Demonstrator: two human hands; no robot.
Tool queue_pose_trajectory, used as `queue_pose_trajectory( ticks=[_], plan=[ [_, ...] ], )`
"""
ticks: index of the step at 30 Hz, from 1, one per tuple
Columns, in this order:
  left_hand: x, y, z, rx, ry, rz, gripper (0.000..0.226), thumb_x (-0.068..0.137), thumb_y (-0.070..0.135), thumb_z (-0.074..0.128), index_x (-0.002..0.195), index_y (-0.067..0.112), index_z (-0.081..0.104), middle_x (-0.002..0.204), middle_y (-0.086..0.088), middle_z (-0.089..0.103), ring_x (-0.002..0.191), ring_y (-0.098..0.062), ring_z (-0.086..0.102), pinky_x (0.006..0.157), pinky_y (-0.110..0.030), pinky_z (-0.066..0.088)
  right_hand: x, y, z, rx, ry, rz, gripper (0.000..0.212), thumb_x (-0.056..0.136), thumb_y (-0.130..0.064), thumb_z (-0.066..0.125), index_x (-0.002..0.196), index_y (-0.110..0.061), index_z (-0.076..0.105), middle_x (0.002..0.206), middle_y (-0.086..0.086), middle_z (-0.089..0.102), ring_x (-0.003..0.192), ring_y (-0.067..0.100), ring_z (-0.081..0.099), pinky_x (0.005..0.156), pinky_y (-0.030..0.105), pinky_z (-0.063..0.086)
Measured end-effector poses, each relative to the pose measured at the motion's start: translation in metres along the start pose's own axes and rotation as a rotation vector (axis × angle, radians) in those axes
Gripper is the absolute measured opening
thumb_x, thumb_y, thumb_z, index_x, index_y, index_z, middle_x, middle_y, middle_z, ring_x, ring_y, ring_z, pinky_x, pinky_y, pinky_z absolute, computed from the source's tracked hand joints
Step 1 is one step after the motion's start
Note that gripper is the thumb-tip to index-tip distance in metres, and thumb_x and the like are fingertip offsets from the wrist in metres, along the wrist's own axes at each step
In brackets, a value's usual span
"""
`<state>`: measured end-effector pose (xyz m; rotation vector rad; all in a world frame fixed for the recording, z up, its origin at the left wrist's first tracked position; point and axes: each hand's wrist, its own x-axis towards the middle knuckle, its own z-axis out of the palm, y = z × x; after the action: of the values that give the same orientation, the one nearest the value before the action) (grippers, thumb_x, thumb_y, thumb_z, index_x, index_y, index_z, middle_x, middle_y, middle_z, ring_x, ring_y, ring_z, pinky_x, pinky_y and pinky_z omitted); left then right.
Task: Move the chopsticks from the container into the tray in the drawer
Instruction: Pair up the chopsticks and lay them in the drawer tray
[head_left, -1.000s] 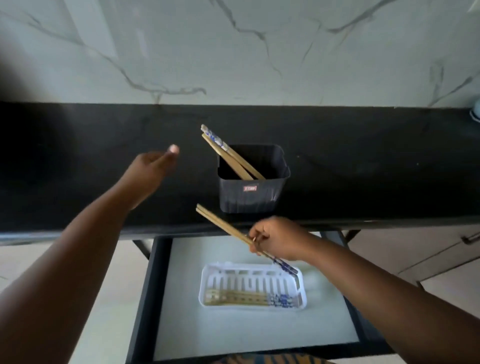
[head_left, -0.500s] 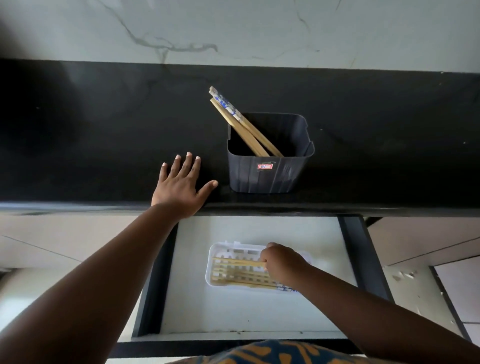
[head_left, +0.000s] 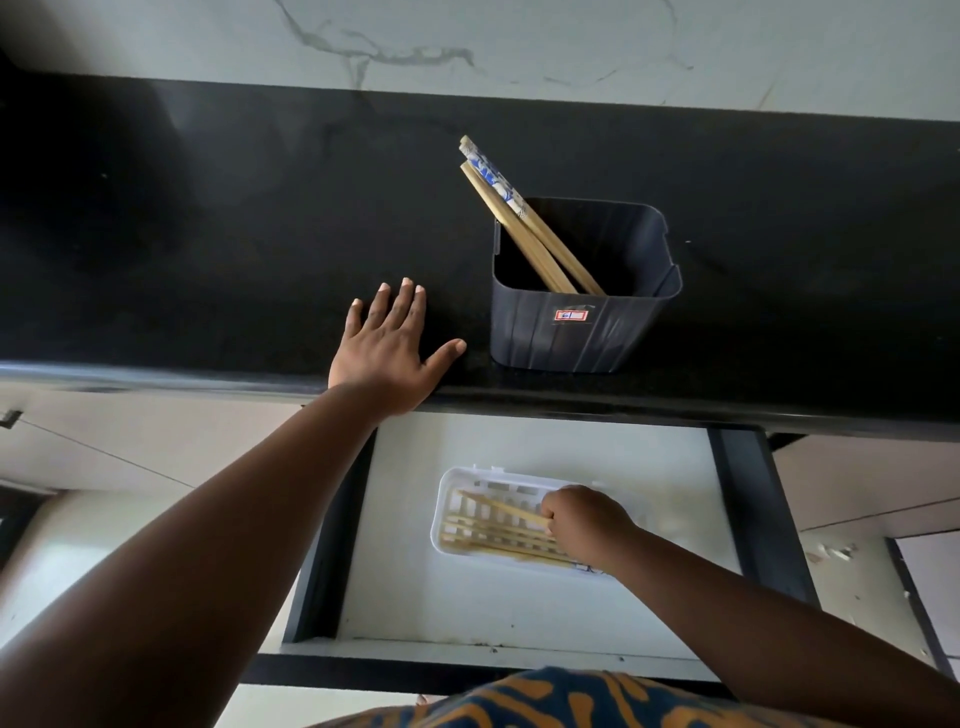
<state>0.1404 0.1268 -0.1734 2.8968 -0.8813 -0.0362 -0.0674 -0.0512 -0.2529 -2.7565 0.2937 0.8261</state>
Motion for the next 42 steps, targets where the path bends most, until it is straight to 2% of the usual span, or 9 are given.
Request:
queue_pose_trajectory(
  ticks=[3, 8, 12, 17, 24, 27, 29, 38, 42],
  plan=[
    [0.0, 0.0, 0.0, 0.001, 0.001, 0.002, 0.089, 0.086, 0.076, 0.007, 0.154, 0.018, 0.005, 0.163, 0.001, 0.001, 0.149, -0.019, -0.005, 0.12, -0.043, -0.002, 0.002, 0.0, 0.003, 0.015, -0.001, -0.001, 0.019, 0.086, -0.005, 0.051, 0.072, -0.018, 0.051, 0.078, 0.003, 0.053, 0.071, 0.025, 0.051, 0.054, 0.024, 0.034],
    [0.0, 0.0, 0.0, 0.013, -0.005, 0.003, 0.089, 0.086, 0.075, 0.007, 0.154, 0.018, 0.006, 0.163, 0.001, 0.001, 0.149, -0.02, -0.005, 0.12, -0.043, -0.002, 0.007, 0.004, 0.011, 0.025, 0.034, -0.028, 0.029, 0.082, -0.004, 0.051, 0.063, -0.017, 0.034, 0.067, -0.002, 0.036, 0.064, 0.023, 0.039, 0.047, 0.027, 0.023],
    [0.0, 0.0, -0.001, 0.007, -0.004, 0.006, 0.091, 0.085, 0.076, 0.005, 0.154, 0.018, 0.006, 0.163, 0.0, 0.001, 0.149, -0.02, -0.005, 0.12, -0.043, -0.002, 0.008, 0.01, 0.012, 0.075, 0.004, -0.073, 0.01, 0.088, -0.015, 0.058, 0.085, -0.023, 0.063, 0.088, 0.0, 0.062, 0.081, 0.022, 0.058, 0.063, 0.025, 0.042],
    [0.0, 0.0, -0.001, 0.012, -0.005, 0.006, 0.089, 0.086, 0.076, 0.006, 0.154, 0.019, 0.005, 0.163, 0.001, 0.0, 0.149, -0.019, -0.006, 0.12, -0.044, -0.001, 0.01, 0.016, 0.015, 0.109, 0.014, -0.09, 0.02, 0.088, -0.015, 0.057, 0.101, -0.027, 0.066, 0.084, -0.01, 0.061, 0.081, 0.014, 0.058, 0.063, 0.022, 0.04],
    [0.0, 0.0, 0.0, 0.011, -0.002, 0.006, 0.09, 0.085, 0.077, 0.006, 0.154, 0.02, 0.005, 0.163, 0.001, 0.0, 0.149, -0.02, -0.006, 0.12, -0.044, -0.001, 0.008, 0.015, 0.021, 0.01, 0.091, -0.082, 0.021, 0.081, -0.009, 0.054, 0.067, -0.019, 0.042, 0.065, -0.006, 0.044, 0.072, 0.021, 0.052, 0.047, 0.022, 0.026],
    [0.0, 0.0, 0.0, 0.012, -0.001, 0.006, 0.09, 0.085, 0.077, 0.006, 0.154, 0.02, 0.005, 0.163, 0.001, 0.001, 0.149, -0.02, -0.006, 0.12, -0.044, -0.001, 0.005, 0.014, 0.021, -0.078, 0.083, -0.114, 0.029, 0.078, 0.0, 0.052, 0.089, -0.023, 0.066, 0.098, -0.004, 0.063, 0.093, 0.027, 0.063, 0.065, 0.026, 0.048],
    [0.0, 0.0, 0.0, 0.011, 0.0, 0.005, 0.09, 0.085, 0.077, 0.006, 0.154, 0.02, 0.005, 0.163, 0.001, 0.001, 0.149, -0.02, -0.005, 0.12, -0.044, -0.001, 0.005, 0.014, 0.023, -0.108, 0.106, -0.118, 0.043, 0.078, 0.002, 0.05, 0.109, -0.021, 0.067, 0.115, -0.002, 0.063, 0.101, 0.027, 0.064, 0.071, 0.028, 0.049],
    [0.0, -0.001, 0.0, 0.003, -0.009, 0.007, 0.09, 0.085, 0.077, 0.007, 0.154, 0.02, 0.004, 0.163, 0.001, -0.001, 0.149, -0.019, -0.007, 0.12, -0.043, -0.002, -0.012, -0.004, -0.013, -0.101, 0.134, -0.149, 0.024, 0.079, -0.002, 0.048, 0.089, -0.02, 0.06, 0.087, -0.002, 0.056, 0.075, 0.023, 0.054, 0.054, 0.023, 0.034],
    [0.001, 0.0, 0.0, 0.01, -0.015, 0.007, 0.091, 0.084, 0.076, 0.005, 0.154, 0.019, 0.003, 0.163, 0.001, -0.001, 0.149, -0.02, -0.006, 0.12, -0.043, -0.003, -0.045, -0.031, -0.071, 0.046, 0.209, -0.304, 0.023, 0.093, -0.021, 0.046, 0.102, -0.026, 0.066, 0.101, -0.006, 0.068, 0.092, 0.016, 0.061, 0.073, 0.027, 0.047]
  ],
)
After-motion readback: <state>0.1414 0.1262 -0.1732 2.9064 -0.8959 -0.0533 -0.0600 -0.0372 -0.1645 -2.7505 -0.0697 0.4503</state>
